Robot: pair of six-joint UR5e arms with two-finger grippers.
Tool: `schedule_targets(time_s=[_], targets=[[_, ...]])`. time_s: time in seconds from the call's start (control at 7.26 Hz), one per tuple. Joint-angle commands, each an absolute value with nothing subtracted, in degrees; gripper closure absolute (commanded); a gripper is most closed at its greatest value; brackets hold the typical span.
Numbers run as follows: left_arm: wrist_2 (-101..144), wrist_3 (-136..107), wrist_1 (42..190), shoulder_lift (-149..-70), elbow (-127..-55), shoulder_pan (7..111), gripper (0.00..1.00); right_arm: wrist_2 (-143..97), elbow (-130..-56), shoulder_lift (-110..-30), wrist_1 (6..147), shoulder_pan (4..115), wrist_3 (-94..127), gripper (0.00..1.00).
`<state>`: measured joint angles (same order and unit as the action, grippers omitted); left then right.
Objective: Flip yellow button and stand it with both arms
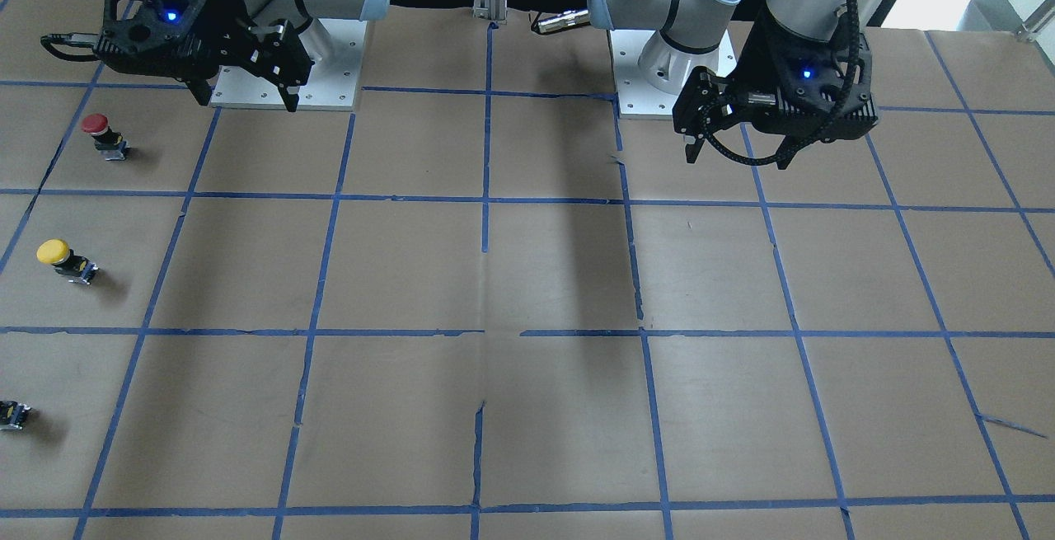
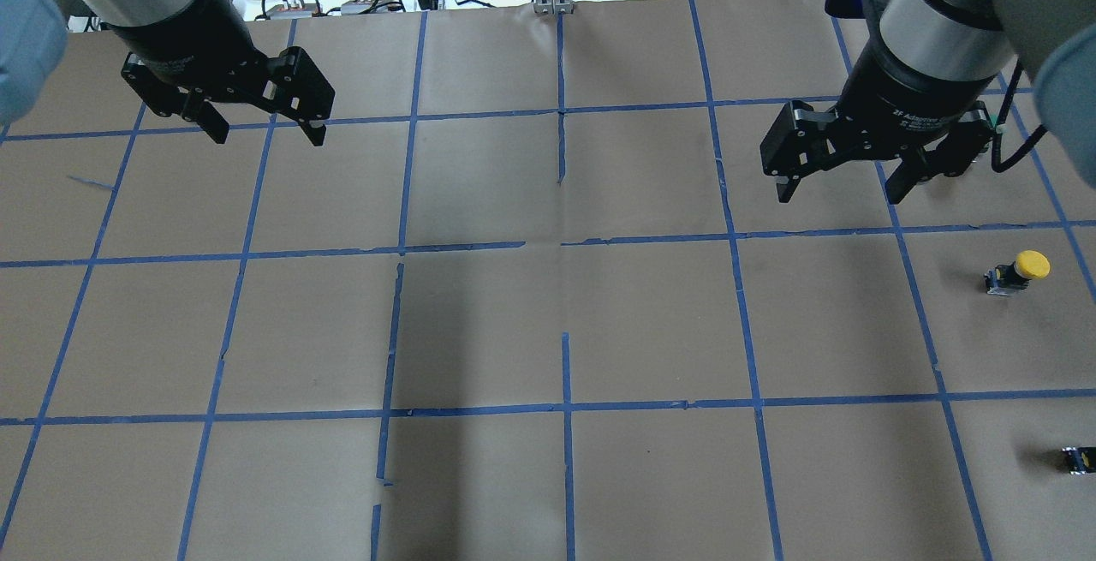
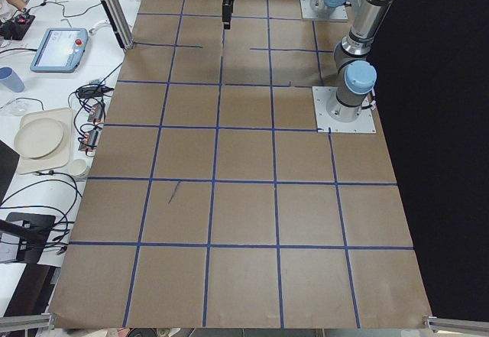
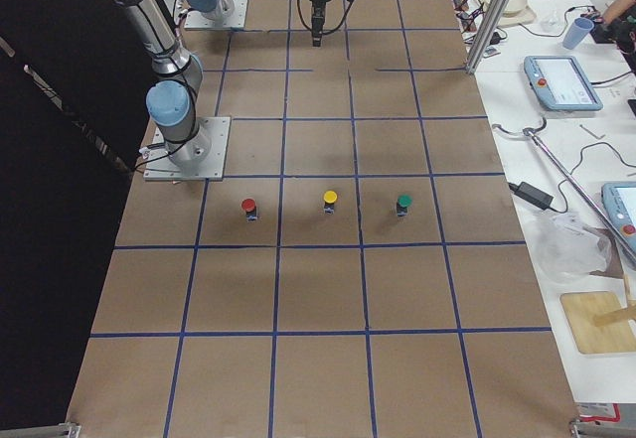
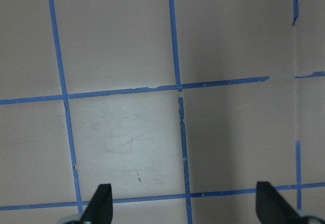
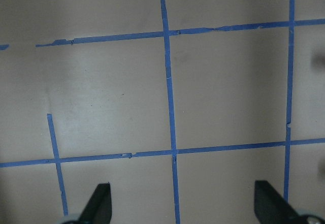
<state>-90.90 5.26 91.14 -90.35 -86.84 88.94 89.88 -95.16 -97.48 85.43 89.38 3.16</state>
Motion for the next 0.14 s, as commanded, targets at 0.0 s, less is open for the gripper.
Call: schedule_targets(time_s=[0.0], targets=[[-90.9, 5.3, 91.1, -90.4, -86.8, 88.9, 0.02, 89.8, -95.4, -97.5, 85.4, 89.4, 3.2, 0.00]])
